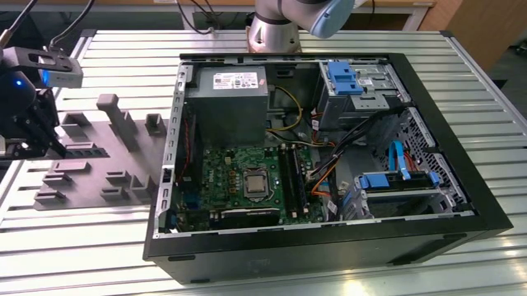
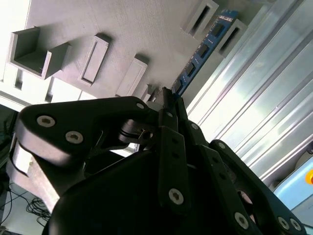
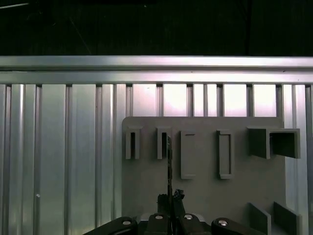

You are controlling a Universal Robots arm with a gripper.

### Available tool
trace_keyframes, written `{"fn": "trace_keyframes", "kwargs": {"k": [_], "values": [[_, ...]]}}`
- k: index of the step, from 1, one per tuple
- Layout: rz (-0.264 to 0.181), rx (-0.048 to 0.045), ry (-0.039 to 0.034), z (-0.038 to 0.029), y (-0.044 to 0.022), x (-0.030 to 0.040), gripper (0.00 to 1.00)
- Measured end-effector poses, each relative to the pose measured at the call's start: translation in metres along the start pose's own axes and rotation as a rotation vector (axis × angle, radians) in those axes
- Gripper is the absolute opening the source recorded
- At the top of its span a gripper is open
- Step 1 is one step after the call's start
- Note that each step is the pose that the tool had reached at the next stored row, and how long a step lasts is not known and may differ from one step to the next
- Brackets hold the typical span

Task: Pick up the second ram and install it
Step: 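Pick up the second ram and move it above second insertion slot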

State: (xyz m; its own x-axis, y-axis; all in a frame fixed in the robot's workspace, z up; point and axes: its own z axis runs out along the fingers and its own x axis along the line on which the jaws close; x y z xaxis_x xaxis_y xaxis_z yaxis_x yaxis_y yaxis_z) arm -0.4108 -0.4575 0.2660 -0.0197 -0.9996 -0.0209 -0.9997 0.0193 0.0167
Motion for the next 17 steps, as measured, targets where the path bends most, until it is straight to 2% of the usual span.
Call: {"fn": "trace_keyframes", "kwargs": {"k": [17], "values": [[0.001,0.0001,0.0019,-0.0207,0.0004,-0.0016,0.14]]}}
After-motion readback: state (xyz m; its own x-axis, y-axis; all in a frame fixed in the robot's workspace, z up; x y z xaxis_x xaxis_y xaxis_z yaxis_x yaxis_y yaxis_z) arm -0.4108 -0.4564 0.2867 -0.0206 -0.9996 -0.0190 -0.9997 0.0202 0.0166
